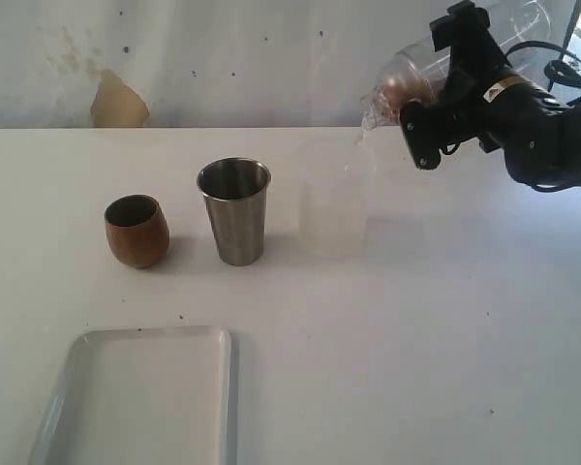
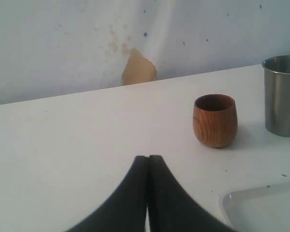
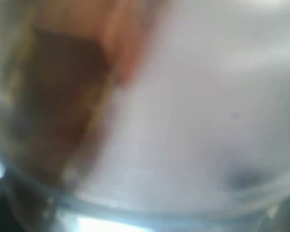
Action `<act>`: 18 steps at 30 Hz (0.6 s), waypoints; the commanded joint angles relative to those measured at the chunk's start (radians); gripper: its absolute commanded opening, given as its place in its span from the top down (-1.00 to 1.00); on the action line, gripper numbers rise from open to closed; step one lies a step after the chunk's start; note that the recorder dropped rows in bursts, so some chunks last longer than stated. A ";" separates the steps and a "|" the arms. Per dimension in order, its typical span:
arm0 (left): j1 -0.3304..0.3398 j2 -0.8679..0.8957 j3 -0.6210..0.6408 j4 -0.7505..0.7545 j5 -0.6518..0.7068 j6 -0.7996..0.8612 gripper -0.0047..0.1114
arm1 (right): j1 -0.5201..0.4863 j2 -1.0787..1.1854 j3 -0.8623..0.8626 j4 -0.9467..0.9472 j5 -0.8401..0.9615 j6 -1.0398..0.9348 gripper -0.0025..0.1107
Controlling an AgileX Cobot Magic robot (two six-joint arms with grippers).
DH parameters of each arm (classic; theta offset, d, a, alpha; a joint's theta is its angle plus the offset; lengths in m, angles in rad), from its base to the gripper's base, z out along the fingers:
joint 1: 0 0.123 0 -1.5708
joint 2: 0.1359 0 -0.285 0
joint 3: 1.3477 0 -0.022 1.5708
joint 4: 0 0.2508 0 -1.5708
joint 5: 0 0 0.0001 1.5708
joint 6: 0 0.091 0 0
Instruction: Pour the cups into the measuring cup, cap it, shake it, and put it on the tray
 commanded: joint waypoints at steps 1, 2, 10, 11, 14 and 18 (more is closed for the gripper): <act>-0.001 -0.004 0.005 0.006 -0.007 -0.002 0.92 | 0.000 -0.012 -0.009 -0.002 -0.063 -0.015 0.96; -0.001 -0.004 0.005 0.006 -0.007 -0.002 0.92 | 0.000 -0.012 -0.009 -0.002 -0.063 -0.015 0.96; -0.001 -0.004 0.005 0.006 -0.007 -0.002 0.92 | 0.000 -0.012 -0.009 0.004 -0.063 0.033 0.96; -0.001 -0.004 0.005 0.006 -0.007 -0.002 0.92 | 0.000 -0.012 -0.009 0.004 -0.063 0.033 0.96; -0.001 -0.004 0.005 0.006 -0.007 -0.002 0.92 | 0.000 -0.012 -0.009 0.004 -0.063 0.033 0.96; -0.001 -0.004 0.005 0.006 -0.007 -0.002 0.92 | 0.000 -0.012 -0.009 0.004 -0.063 0.035 0.96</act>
